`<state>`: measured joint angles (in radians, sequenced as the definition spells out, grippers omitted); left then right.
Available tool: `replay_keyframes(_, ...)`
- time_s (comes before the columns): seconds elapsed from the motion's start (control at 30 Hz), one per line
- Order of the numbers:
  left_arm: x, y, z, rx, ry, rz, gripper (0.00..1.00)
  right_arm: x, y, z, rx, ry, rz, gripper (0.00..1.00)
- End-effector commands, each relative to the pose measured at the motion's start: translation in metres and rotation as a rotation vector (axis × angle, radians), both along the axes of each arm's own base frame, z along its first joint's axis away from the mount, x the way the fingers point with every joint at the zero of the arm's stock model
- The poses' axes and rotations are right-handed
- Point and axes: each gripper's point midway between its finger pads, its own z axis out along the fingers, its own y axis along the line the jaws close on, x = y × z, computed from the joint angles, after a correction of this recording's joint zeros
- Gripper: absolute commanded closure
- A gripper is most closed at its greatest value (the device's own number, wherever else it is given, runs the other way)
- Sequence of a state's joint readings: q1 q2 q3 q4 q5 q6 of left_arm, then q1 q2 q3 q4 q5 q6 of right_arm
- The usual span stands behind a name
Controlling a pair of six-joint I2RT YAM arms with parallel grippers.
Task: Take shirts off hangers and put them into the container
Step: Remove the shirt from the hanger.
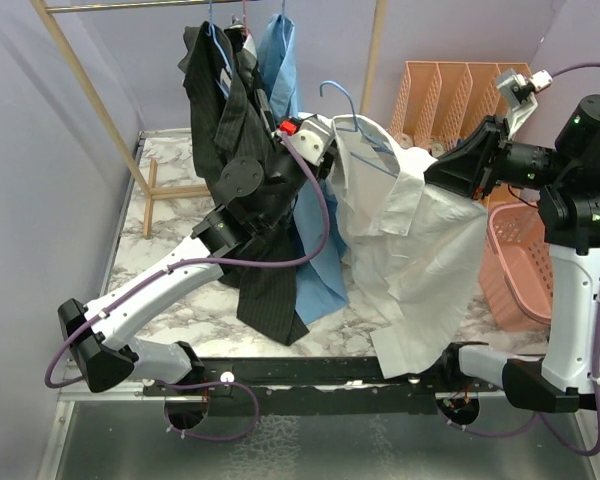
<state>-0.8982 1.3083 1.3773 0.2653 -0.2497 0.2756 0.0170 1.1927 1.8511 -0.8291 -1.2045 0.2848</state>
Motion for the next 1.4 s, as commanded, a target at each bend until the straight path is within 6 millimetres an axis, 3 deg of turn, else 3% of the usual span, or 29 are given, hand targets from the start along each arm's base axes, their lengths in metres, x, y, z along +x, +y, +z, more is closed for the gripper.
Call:
replay_keyframes(0.0, -0.008, 0.009, 0.033, -0.079, -0.085, -0.011, 0.49, -0.035, 0.006, 0.021, 0.039, -0.057, 0.185, 0.99)
replay_keyframes(0.23, -0.003, -0.014, 0.025, -0.091, -0.091, -0.085, 0.56, -0.042, 0.006, 0.020, 0.048, -0.027, 0.227, 0.99)
replay_keyframes(0.3, -0.001, -0.018, 0.024, -0.108, -0.095, -0.096, 0.70, -0.042, 0.005, 0.019, 0.050, -0.015, 0.233, 0.99)
replay_keyframes(0.37, 0.002, -0.019, 0.023, -0.129, -0.092, -0.100, 0.98, -0.040, 0.005, 0.017, 0.051, -0.005, 0.232, 0.99)
replay_keyframes(0.4, 0.004, -0.019, 0.024, -0.141, -0.091, -0.098, 1.00, -0.038, 0.004, 0.016, 0.051, -0.003, 0.230, 0.99)
replay_keyframes(0.87, 0.014, -0.007, 0.027, -0.146, -0.028, -0.073, 1.00, -0.020, 0.002, 0.004, 0.036, 0.005, 0.133, 0.99)
replay_keyframes(0.9, 0.014, -0.007, 0.028, -0.137, -0.022, -0.074, 0.92, -0.020, 0.002, 0.004, 0.036, 0.004, 0.125, 0.99)
replay_keyframes(1.0, 0.014, -0.010, 0.029, -0.116, -0.001, -0.080, 0.46, -0.014, 0.000, 0.005, 0.034, -0.007, 0.080, 0.99)
replay_keyframes(1.03, 0.015, -0.010, 0.029, -0.106, 0.014, -0.075, 0.42, -0.012, -0.001, 0.007, 0.033, -0.016, 0.057, 0.99)
replay_keyframes(1.17, 0.019, -0.008, 0.027, -0.031, 0.076, -0.047, 0.35, 0.002, -0.005, 0.015, 0.026, -0.055, -0.042, 0.99)
replay_keyframes(1.37, 0.026, 0.007, 0.016, 0.073, 0.184, 0.048, 0.36, 0.021, -0.013, 0.018, 0.016, -0.096, -0.160, 0.99)
